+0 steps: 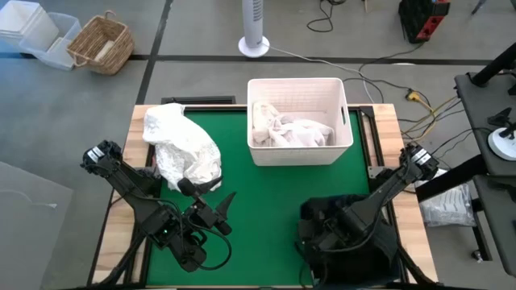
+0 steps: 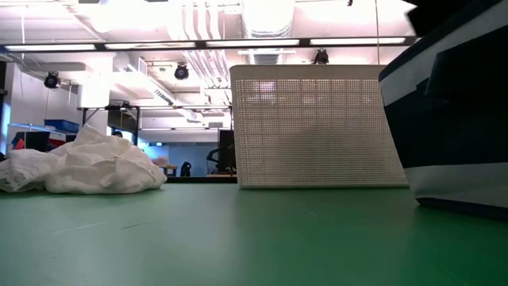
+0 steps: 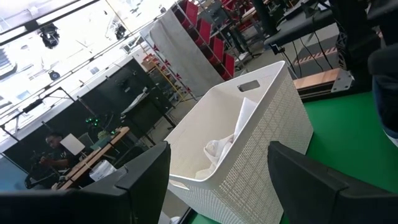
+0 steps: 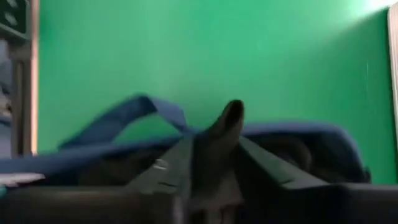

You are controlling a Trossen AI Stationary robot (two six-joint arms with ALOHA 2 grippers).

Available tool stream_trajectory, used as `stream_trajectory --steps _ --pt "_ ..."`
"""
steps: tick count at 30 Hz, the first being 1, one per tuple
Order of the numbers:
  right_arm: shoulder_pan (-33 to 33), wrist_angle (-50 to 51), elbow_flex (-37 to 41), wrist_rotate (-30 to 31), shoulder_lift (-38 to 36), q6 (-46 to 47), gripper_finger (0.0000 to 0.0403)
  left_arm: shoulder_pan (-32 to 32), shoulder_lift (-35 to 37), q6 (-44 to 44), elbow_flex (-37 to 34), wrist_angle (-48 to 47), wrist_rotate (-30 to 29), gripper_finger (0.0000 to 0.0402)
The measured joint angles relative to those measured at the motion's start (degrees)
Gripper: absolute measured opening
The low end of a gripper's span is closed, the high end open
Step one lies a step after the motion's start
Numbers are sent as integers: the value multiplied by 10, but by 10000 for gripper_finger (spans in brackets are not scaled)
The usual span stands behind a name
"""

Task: Sort clothes
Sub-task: Put the black shirt into the blue laundry bin

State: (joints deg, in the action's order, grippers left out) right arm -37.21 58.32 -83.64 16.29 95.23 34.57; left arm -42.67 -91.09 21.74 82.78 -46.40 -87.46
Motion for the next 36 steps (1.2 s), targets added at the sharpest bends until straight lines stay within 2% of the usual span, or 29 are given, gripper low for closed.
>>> stream_trajectory --steps 3,4,12,15,20,25,29,36 --pt "-7 31 0 -7 -1 12 29 0 0 0 0 0 0 245" --pt "-11 41 0 -8 -2 17 21 0 0 0 0 0 0 245" --pt "-23 96 11 -2 -4 66 13 0 0 0 0 0 0 245" --pt "-23 61 46 -1 0 64 12 0 0 0 0 0 0 245" --pt "-21 -54 127 -11 2 51 13 0 0 0 0 0 0 245" --pt "-21 -58 134 -23 -5 82 13 0 0 0 0 0 0 245" --pt "-23 -49 115 -37 -23 89 36 0 0 0 0 0 0 245" --pt "-25 47 61 -38 -48 123 135 0 0 0 0 0 0 245"
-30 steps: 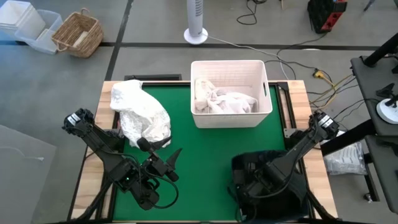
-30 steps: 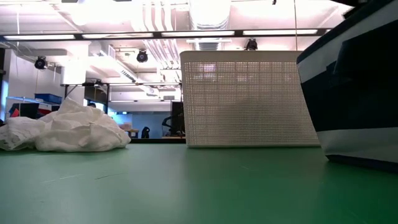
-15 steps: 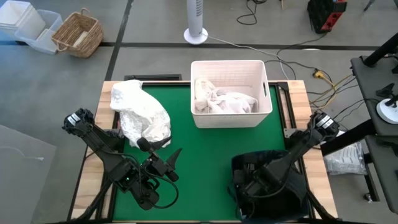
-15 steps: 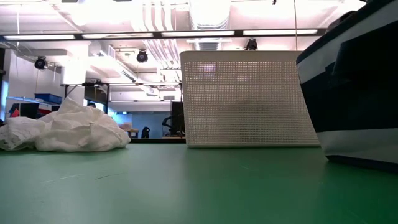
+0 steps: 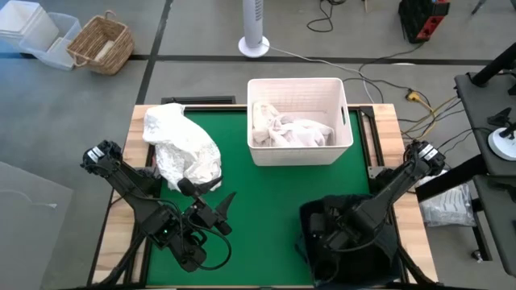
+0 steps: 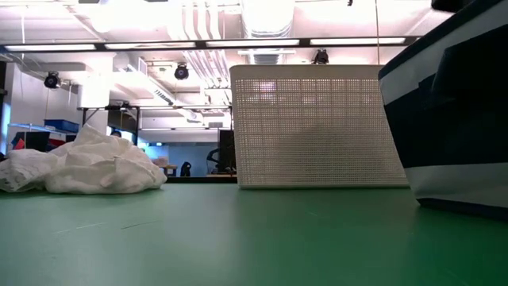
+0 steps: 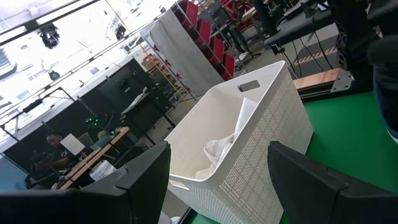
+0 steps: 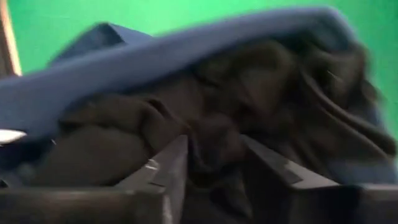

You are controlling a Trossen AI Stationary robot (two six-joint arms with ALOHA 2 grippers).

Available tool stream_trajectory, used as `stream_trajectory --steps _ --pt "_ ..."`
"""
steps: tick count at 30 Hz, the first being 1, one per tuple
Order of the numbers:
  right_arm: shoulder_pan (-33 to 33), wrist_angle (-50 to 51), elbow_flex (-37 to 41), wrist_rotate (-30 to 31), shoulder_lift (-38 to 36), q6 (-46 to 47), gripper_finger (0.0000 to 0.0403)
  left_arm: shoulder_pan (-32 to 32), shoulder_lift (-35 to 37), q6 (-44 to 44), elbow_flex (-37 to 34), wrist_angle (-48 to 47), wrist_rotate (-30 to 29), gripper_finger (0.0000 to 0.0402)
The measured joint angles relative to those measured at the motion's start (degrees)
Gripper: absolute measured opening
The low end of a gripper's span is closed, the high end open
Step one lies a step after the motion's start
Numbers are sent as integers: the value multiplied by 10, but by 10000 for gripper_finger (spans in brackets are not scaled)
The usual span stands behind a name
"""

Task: Sort clothes
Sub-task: Put the black shirt into the blue laundry bin, then put the white shirt into the white laundry bin

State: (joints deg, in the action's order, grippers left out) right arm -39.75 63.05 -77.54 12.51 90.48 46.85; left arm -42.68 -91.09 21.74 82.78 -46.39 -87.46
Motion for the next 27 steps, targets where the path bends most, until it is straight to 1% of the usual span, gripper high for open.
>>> stream_trajectory --steps 5,10,12,16,19,23,27 --pt "-16 122 -49 1 -2 48 194 0 0 0 0 0 0 245" --pt "-39 205 -73 10 -12 82 224 0 0 4 0 1 16 245" --pt "-47 214 -73 25 -24 87 230 0 0 10 0 1 33 245" --pt "-63 216 -65 74 -60 86 236 0 0 18 0 6 87 245" --pt "-75 217 -64 110 -91 85 239 0 0 36 0 11 117 245" --pt "-87 216 -64 149 -129 73 238 7 2 86 2 -5 126 245" --pt "-87 216 -63 176 -160 52 233 57 6 174 35 -64 161 245"
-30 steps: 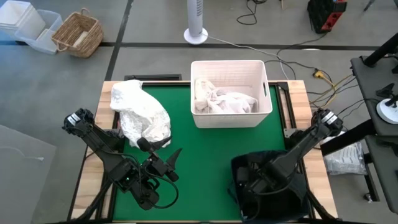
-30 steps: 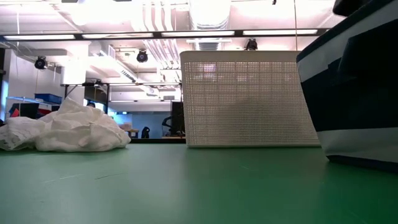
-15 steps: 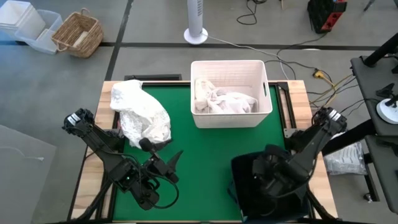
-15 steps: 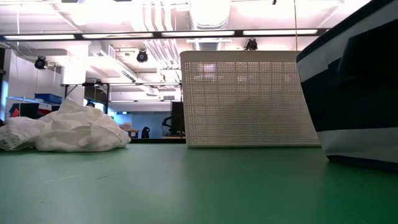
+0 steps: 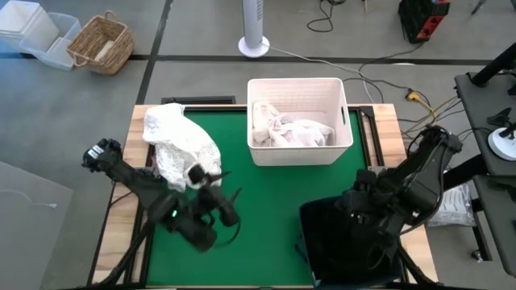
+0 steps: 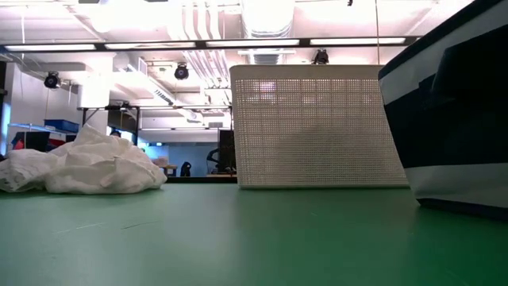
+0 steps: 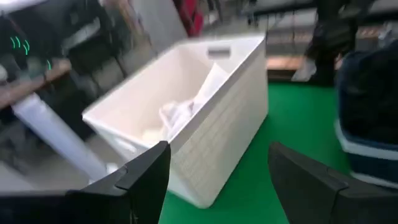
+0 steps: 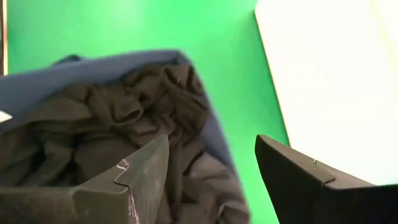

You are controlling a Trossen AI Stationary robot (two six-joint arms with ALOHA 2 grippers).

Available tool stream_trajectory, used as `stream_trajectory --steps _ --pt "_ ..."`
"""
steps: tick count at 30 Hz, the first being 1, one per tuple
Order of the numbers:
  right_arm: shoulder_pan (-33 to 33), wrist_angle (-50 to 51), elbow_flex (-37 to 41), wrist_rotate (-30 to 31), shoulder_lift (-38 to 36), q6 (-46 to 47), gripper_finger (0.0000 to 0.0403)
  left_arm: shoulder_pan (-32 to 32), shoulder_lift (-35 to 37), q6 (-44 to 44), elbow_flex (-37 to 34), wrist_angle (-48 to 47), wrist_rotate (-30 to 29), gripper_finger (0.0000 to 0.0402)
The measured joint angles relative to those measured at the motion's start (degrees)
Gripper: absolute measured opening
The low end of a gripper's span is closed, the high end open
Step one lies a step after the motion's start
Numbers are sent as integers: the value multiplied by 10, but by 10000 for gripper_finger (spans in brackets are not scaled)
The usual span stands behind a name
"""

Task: Sort clothes
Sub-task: Put the white shirt into the white laundry bin

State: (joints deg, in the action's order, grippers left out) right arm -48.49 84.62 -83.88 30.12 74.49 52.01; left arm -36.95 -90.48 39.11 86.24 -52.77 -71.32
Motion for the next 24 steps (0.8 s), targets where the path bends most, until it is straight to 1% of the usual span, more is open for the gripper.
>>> stream_trajectory --steps 2,5,7,10,11,14,16,20,22,24 --pt "0 0 0 12 -10 -13 231 35 0 12 22 -40 59 245" --pt "0 -1 0 26 -18 -26 233 95 -1 51 55 -124 168 245" --pt "0 0 0 29 -18 -29 237 135 0 87 72 -206 232 245" --pt "0 -1 1 29 -14 -38 243 182 0 132 81 -359 317 245" --pt "0 -1 1 29 -12 -41 245 198 0 136 78 -382 338 245" --pt "0 -1 1 29 -7 -52 249 246 26 85 39 -334 392 245" --pt "0 -2 1 29 -5 -60 251 284 34 94 22 -308 391 245" --pt "0 -6 2 29 -4 -71 248 356 25 176 -19 -361 354 245" --pt "0 -9 2 29 -4 -75 246 390 24 202 -47 -374 355 245" --pt "0 -11 2 29 -4 -77 244 418 26 212 -77 -360 363 245"
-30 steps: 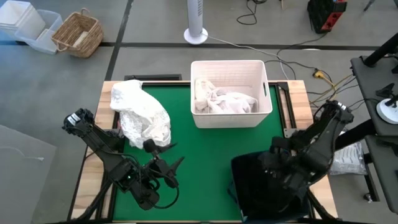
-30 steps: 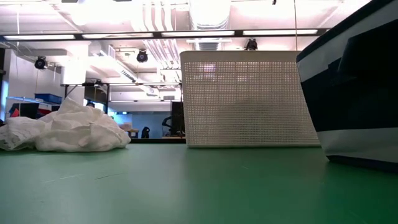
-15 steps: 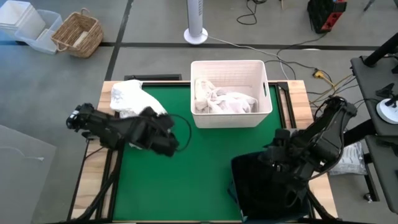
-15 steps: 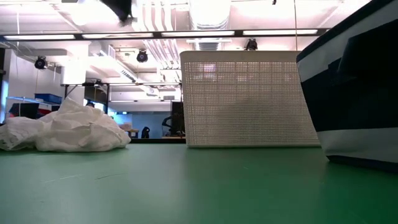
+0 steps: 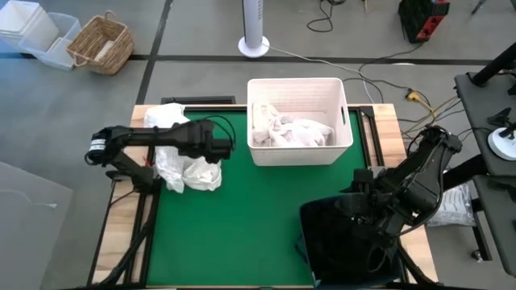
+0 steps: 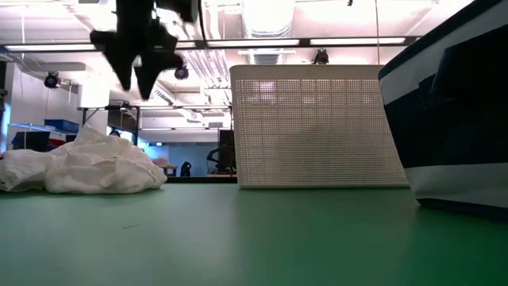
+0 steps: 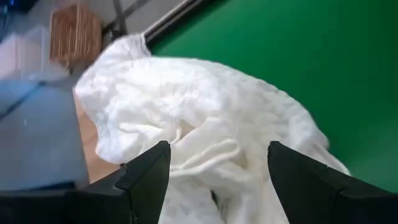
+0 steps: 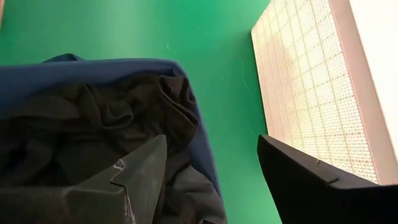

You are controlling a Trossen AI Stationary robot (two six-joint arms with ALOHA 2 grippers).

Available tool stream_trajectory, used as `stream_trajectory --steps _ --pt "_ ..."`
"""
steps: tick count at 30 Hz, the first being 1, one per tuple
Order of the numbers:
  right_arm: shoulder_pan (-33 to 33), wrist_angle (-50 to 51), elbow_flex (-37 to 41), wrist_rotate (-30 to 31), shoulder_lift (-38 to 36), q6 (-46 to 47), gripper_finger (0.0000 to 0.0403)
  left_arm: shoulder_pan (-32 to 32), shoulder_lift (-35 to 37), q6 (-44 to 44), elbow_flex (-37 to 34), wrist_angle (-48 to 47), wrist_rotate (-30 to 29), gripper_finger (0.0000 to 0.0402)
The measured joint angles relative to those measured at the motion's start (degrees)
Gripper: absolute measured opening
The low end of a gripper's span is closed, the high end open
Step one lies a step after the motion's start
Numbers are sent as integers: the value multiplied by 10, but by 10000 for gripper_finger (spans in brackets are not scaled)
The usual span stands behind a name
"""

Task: Sort clothes
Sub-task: Put the white shirt into the white laundry bin

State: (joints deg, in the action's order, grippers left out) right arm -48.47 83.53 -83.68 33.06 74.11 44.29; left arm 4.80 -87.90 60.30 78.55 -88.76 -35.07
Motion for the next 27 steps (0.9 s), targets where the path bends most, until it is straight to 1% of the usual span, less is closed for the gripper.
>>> stream_trajectory --steps 2,7,10,15,19,24,27 --pt "0 -1 0 0 0 0 245 24 0 8 -31 14 3 245" --pt "0 -3 0 0 0 -7 253 69 2 33 -109 53 39 245" --pt "0 -3 1 0 0 -17 254 90 2 32 -158 104 59 245" --pt "0 -5 1 0 0 -30 246 120 2 4 -229 219 87 245" --pt "0 -10 1 0 0 -30 245 142 2 0 -271 267 87 245" --pt "0 -17 1 0 0 -30 251 155 2 -3 -319 305 49 245" --pt "0 -19 1 0 0 -34 249 155 2 -13 -348 347 43 237"
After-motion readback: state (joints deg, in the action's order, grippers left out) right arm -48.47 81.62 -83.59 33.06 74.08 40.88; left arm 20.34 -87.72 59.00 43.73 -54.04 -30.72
